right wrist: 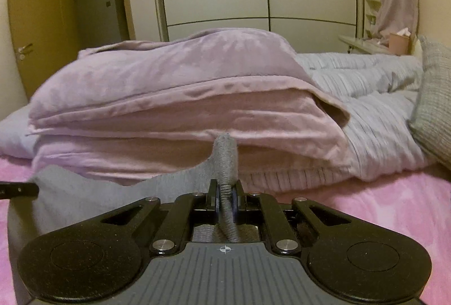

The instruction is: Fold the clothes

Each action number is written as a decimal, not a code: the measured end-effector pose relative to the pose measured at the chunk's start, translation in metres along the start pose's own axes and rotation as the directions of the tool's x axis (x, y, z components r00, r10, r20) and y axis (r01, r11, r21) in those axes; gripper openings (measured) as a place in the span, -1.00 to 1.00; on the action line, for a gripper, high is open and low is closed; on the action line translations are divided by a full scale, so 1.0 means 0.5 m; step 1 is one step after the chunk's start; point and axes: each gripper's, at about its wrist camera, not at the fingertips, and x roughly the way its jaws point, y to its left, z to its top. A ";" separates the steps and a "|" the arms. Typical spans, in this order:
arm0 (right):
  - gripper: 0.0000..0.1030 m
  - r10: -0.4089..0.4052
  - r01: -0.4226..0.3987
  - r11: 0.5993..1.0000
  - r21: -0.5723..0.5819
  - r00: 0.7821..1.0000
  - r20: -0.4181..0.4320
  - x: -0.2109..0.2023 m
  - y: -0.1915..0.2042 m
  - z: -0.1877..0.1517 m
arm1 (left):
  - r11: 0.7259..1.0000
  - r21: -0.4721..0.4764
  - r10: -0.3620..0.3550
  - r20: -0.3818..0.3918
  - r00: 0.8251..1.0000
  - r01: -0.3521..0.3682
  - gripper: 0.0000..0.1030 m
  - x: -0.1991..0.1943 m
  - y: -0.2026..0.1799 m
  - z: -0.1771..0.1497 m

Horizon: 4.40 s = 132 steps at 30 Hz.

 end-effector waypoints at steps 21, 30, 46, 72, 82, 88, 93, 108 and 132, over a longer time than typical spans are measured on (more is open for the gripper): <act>0.06 -0.013 0.051 0.995 0.082 0.913 -0.407 -0.221 -0.078 -0.415 | 0.998 0.050 -0.014 -0.284 0.959 0.030 -0.63 -0.207 0.068 -0.389; 0.06 -0.078 0.094 0.996 0.003 0.837 -0.541 -0.502 -0.047 -0.639 | 0.998 0.058 0.040 -0.434 0.900 -0.016 -0.63 -0.477 -0.011 -0.670; 0.07 0.005 0.048 0.995 0.086 0.848 -0.530 -0.876 -0.026 -0.593 | 0.994 0.029 0.107 -0.426 0.898 -0.105 -0.61 -0.891 -0.120 -0.691; 0.27 0.109 -0.092 0.994 0.062 0.914 -0.390 -1.219 0.081 -0.429 | 0.993 0.095 0.100 -0.305 0.947 -0.074 0.29 -1.236 -0.279 -0.563; 0.27 0.104 -0.083 0.994 0.069 0.900 -0.423 -1.242 0.071 -0.461 | 0.992 0.094 0.112 -0.318 0.942 -0.086 0.29 -1.254 -0.294 -0.588; 0.27 0.107 -0.089 0.994 0.061 0.901 -0.421 -1.257 0.075 -0.466 | 0.992 0.095 0.112 -0.322 0.940 -0.086 0.29 -1.266 -0.306 -0.595; 0.27 0.106 -0.087 0.994 0.065 0.901 -0.421 -1.262 0.076 -0.470 | 0.991 0.105 0.111 -0.313 0.943 -0.082 0.29 -1.270 -0.315 -0.592; 0.27 0.111 -0.097 0.994 0.053 0.898 -0.426 -1.252 0.081 -0.458 | 0.991 0.106 0.112 -0.316 0.942 -0.083 0.29 -1.263 -0.313 -0.586; 0.27 0.097 -0.065 0.994 0.090 0.897 -0.431 -1.169 0.056 -0.417 | 0.991 0.115 0.101 -0.326 0.940 -0.067 0.29 -1.170 -0.317 -0.519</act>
